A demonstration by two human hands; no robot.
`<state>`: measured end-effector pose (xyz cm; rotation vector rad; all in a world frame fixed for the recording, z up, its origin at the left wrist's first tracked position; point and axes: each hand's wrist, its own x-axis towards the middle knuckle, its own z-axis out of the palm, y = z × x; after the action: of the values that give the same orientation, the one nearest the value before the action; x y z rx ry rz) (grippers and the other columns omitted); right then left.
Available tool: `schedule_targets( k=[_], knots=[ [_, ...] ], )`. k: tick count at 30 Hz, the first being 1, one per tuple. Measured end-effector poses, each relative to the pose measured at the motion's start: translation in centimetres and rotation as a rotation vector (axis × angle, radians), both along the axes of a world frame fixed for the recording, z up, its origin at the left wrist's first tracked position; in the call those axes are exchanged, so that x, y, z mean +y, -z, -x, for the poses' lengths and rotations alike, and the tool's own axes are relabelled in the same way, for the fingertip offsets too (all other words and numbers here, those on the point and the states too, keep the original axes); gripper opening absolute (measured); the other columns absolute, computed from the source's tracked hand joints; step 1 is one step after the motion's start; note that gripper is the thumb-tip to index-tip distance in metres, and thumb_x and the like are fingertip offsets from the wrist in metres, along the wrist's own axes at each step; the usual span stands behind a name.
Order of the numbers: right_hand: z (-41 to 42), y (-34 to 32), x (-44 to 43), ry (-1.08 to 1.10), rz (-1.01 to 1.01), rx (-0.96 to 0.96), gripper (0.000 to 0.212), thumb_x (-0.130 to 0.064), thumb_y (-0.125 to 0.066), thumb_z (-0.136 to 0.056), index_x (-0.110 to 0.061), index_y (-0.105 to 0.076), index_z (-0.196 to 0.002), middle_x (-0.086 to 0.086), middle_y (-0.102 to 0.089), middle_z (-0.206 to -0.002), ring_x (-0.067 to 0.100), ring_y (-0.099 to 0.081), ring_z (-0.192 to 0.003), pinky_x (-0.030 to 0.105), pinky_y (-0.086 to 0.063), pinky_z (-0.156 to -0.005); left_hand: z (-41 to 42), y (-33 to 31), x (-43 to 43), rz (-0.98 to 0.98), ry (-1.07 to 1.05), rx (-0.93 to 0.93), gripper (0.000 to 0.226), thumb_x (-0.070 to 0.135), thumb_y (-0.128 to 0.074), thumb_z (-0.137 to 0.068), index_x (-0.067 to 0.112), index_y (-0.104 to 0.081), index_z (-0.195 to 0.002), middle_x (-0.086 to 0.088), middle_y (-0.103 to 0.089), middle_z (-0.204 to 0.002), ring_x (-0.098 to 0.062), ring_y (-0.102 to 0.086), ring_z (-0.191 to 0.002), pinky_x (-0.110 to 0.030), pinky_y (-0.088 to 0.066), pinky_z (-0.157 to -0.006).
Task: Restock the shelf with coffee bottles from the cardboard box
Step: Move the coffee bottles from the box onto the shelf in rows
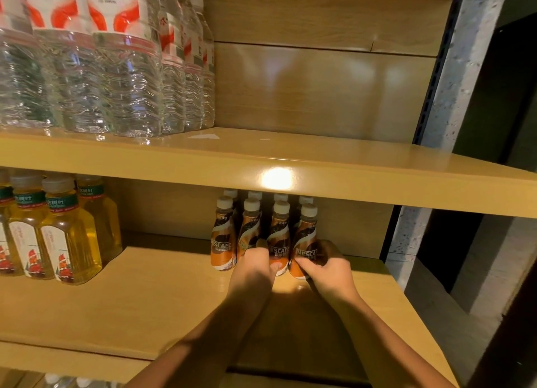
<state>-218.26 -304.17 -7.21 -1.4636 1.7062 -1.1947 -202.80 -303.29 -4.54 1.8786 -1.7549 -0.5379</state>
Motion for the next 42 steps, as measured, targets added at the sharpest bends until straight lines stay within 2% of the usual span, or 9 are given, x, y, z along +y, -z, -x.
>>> schedule_targets(
  k=[6,8,11,15,18,25,31,35,42],
  knots=[
    [0.5,0.9,0.1,0.031,-0.068,0.259,0.051,-0.065,-0.075,-0.074,-0.015,-0.070,-0.079,0.003,-0.073,-0.070,0.017,-0.072,-0.063,0.044,-0.063,-0.063,-0.8,0.2,1.1,0.053,0.028,-0.032,0.038,0.035,-0.065,-0.098,0.015,-0.056,-0.129,-0.003,-0.062,-0.125,-0.019,-0.059,-0.112,-0.032,-0.049,-0.097],
    [0.4,0.7,1.2,0.084,-0.017,0.391,0.053,-0.068,-0.073,-0.073,-0.019,-0.068,-0.090,-0.003,-0.072,-0.085,0.012,-0.067,-0.071,0.035,-0.060,-0.061,-1.1,0.3,1.9,0.081,0.063,-0.048,0.041,0.036,-0.066,-0.097,0.019,-0.053,-0.131,-0.001,-0.062,-0.127,-0.019,-0.060,-0.115,-0.033,-0.052,-0.100],
    [0.3,-0.1,4.0,0.097,0.040,0.582,0.063,-0.067,-0.069,-0.077,-0.022,-0.056,-0.121,-0.004,-0.057,-0.119,0.010,-0.054,-0.099,0.025,-0.048,-0.078,-1.9,0.6,3.8,0.175,0.119,-0.153,0.049,0.043,-0.069,-0.093,0.026,-0.048,-0.134,0.003,-0.060,-0.128,-0.017,-0.061,-0.115,-0.035,-0.054,-0.098],
    [0.1,-0.9,7.0,0.035,0.090,0.780,0.089,-0.076,-0.058,-0.074,-0.026,-0.036,-0.145,-0.001,-0.046,-0.146,0.018,-0.044,-0.133,0.037,-0.043,-0.109,-3.6,1.1,6.1,0.323,0.171,-0.306,0.061,0.057,-0.069,-0.087,0.028,-0.044,-0.135,0.004,-0.056,-0.135,-0.017,-0.054,-0.122,-0.036,-0.048,-0.105],
    [-0.2,-1.1,9.9,-0.010,0.048,0.867,0.106,-0.078,-0.051,-0.076,-0.022,-0.016,-0.159,0.004,-0.021,-0.166,0.025,-0.018,-0.153,0.042,-0.022,-0.124,-5.2,1.2,8.3,0.363,0.217,-0.406,0.085,0.069,-0.065,-0.080,0.033,-0.032,-0.149,0.006,-0.042,-0.153,-0.020,-0.038,-0.142,-0.044,-0.032,-0.119],
    [-3.2,-2.2,17.3,-0.042,0.021,1.069,0.107,-0.080,-0.042,-0.081,-0.023,0.000,-0.161,0.008,0.003,-0.170,0.029,0.003,-0.156,0.048,-0.005,-0.126,-10.5,0.1,14.4,0.251,0.318,-0.601,0.119,0.082,-0.055,-0.077,0.030,0.013,-0.161,-0.005,0.007,-0.171,-0.033,0.002,-0.157,-0.059,-0.007,-0.125],
    [-8.3,-3.0,24.4,-0.026,-0.028,1.191,0.103,-0.078,-0.037,-0.086,-0.022,0.004,-0.161,0.011,0.009,-0.169,0.033,0.009,-0.155,0.051,0.000,-0.125,-17.4,-0.2,19.4,0.201,0.397,-0.751,0.121,0.094,-0.036,-0.074,0.025,0.012,-0.161,-0.011,0.013,-0.170,-0.037,0.008,-0.156,-0.061,0.000,-0.124],
    [-12.8,-2.9,29.6,0.013,-0.073,1.172,0.099,-0.079,-0.034,-0.087,-0.025,0.004,-0.161,0.010,0.013,-0.169,0.033,0.012,-0.155,0.050,0.004,-0.123,-22.0,-0.2,22.5,0.214,0.496,-0.776,0.144,0.099,0.000,-0.039,0.025,0.011,-0.161,-0.011,0.013,-0.170,-0.038,0.009,-0.156,-0.062,-0.002,-0.124],
    [-23.4,-2.1,39.8,0.102,-0.093,1.139,0.095,-0.079,-0.031,-0.089,-0.026,0.002,-0.161,0.007,0.009,-0.170,0.030,0.011,-0.156,0.051,0.002,-0.125,-30.5,0.7,28.9,0.327,0.614,-0.828,0.115,0.088,-0.041,-0.080,0.024,0.008,-0.162,-0.012,0.011,-0.170,-0.037,0.010,-0.156,-0.061,0.000,-0.124]
  ],
)
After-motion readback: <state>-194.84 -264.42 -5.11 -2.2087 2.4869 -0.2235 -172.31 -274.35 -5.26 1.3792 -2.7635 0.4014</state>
